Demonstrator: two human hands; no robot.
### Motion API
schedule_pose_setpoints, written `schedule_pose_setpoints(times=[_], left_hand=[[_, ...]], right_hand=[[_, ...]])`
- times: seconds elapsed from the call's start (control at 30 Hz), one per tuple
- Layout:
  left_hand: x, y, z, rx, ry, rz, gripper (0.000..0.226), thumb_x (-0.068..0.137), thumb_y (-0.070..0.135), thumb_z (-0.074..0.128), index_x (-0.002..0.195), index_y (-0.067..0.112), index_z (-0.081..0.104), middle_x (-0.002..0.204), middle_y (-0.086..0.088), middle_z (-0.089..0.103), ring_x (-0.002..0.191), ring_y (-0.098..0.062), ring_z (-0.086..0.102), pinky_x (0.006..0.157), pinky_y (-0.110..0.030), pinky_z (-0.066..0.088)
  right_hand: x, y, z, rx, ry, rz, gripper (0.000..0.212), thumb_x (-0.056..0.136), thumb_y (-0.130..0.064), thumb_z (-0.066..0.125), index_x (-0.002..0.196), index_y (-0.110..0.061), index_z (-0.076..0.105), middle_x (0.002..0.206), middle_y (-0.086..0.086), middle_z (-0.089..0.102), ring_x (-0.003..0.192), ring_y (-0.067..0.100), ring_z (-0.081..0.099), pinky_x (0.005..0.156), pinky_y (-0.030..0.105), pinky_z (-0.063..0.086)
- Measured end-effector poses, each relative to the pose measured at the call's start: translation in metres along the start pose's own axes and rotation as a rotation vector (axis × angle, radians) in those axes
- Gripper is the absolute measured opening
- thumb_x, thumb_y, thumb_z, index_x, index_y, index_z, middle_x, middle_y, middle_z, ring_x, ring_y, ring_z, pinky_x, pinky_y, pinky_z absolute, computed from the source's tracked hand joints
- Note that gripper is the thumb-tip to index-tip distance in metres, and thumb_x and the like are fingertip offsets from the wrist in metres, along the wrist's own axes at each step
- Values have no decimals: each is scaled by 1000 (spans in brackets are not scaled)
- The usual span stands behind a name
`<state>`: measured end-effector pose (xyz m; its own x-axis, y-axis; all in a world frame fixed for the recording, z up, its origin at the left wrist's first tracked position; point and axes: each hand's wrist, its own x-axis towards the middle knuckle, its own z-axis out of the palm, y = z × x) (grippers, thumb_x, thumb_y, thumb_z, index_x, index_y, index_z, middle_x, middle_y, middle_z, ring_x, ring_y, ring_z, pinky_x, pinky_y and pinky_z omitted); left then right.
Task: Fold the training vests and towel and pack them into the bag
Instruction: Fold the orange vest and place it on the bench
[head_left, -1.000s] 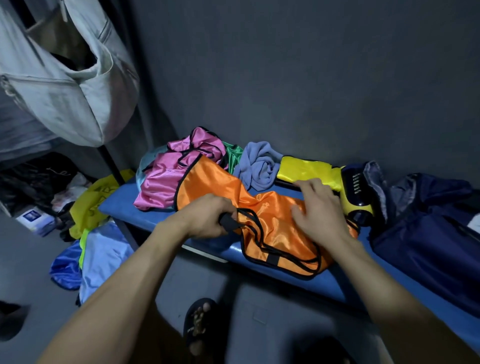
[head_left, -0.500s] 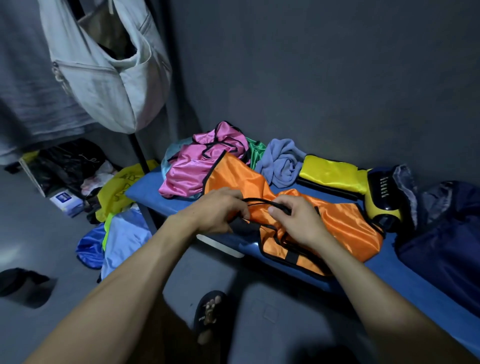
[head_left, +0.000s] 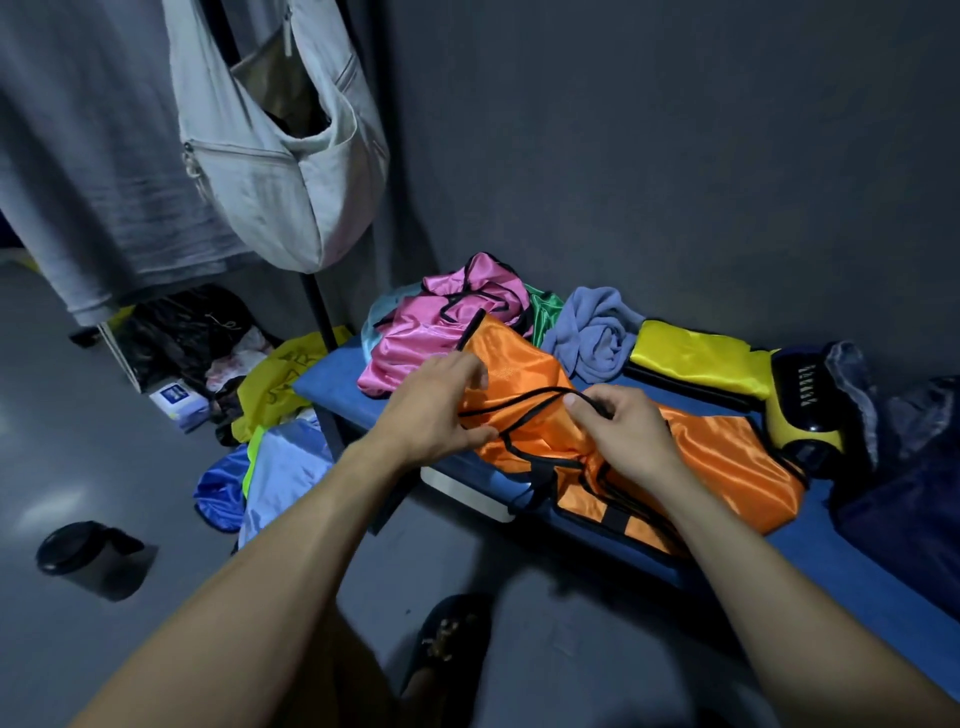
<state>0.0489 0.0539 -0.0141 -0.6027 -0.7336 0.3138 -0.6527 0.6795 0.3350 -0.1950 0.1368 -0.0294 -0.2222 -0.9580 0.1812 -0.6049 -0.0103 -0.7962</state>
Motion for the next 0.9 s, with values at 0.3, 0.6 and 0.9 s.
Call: schedule_pose_setpoints(times=[0.3, 0.6, 0.9], left_hand=[[9, -17, 3, 148, 3, 51, 31, 85, 18, 70, 116, 24, 70, 108, 3, 67, 102, -22, 59, 80, -40, 51], [10, -22, 0, -49, 60, 66, 17, 100, 24, 60, 113, 22, 71, 104, 8, 69, 94, -11, 59, 83, -35, 52], [-1, -20, -15, -162, 133, 133, 24, 88, -2, 62, 91, 22, 61, 92, 15, 58, 85, -4, 56, 72, -25, 48]], right_hand=[[7, -1, 4, -33, 139, 15, 43, 99, -36, 63, 70, -5, 60, 65, 14, 59, 62, 25, 59, 58, 33, 39], [10, -14, 19, -637, -65, -317, 66, 95, -34, 69, 153, -30, 37, 138, -2, 51, 108, 22, 61, 95, 43, 49], [21, -19, 32, -363, -104, -429, 23, 94, -24, 64, 114, -28, 52, 118, -9, 52, 87, 18, 59, 77, 42, 50]])
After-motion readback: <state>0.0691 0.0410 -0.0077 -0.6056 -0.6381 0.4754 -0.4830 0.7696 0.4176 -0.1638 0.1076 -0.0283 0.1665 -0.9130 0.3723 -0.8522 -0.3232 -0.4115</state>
